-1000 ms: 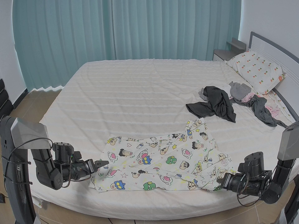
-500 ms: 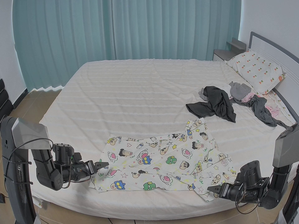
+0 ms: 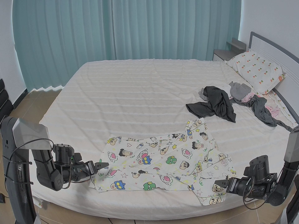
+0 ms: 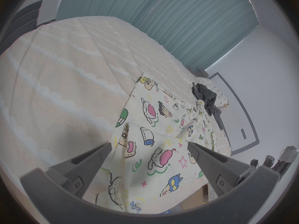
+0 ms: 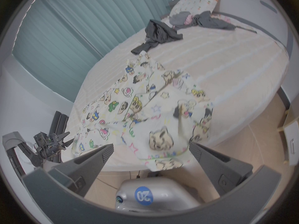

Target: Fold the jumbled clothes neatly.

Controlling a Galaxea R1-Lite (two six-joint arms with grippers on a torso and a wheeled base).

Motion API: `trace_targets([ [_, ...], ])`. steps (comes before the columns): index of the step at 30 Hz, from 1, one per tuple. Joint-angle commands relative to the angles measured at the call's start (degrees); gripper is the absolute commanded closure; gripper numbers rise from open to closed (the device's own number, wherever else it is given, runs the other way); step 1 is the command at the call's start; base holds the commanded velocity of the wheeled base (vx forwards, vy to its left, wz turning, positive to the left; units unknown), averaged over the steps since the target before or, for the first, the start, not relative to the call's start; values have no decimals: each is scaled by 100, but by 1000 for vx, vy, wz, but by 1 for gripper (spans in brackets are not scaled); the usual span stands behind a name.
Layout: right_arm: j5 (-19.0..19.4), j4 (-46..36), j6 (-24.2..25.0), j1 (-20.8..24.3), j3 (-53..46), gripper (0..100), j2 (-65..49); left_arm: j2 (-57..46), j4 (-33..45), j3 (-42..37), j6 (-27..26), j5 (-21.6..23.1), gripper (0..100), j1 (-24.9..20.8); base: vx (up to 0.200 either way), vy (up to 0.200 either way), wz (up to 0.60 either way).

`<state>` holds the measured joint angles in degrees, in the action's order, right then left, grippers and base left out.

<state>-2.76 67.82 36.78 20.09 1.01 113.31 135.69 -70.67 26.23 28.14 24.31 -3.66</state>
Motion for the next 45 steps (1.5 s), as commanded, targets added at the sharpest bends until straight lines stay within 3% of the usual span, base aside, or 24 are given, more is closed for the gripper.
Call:
trace_targets([
  [1, 311, 47, -259, -409, 39, 0, -99, 89, -140, -31, -10, -5, 0, -12, 0, 0, 0],
  [2, 311, 47, -259, -409, 39, 0, -99, 89, -140, -31, -10, -5, 0, -12, 0, 0, 0],
  [3, 618, 4, -259, -409, 206, 0, 42, 124, -193, -39, -10, -14, 0, -21, 0, 0, 0],
  [5, 838, 4, -277, -409, 268, 0, 244, 133, -237, -66, -10, -14, 0, -21, 0, 0, 0],
  [13, 996, 162, -285, -453, 400, 0, 903, 159, -263, -66, -10, -23, 0, -21, 0, 0, 0],
  [17, 1506, 267, -233, -489, 532, 0, 1061, 159, -263, -66, -19, -23, 0, -21, 0, 0, 0],
  [24, 1567, 276, -241, -770, 1006, 0, 1562, 159, -263, -66, -19, -23, 0, -30, 0, 0, 0],
  [25, 1576, 267, -250, -831, 1068, 100, 1589, 159, -263, -66, -19, -23, 0, -30, 0, 0, 0],
  [45, 1515, 566, -277, -1253, 1657, 100, 1580, 159, -263, -75, -19, -23, 0, -30, 0, 0, 0],
])
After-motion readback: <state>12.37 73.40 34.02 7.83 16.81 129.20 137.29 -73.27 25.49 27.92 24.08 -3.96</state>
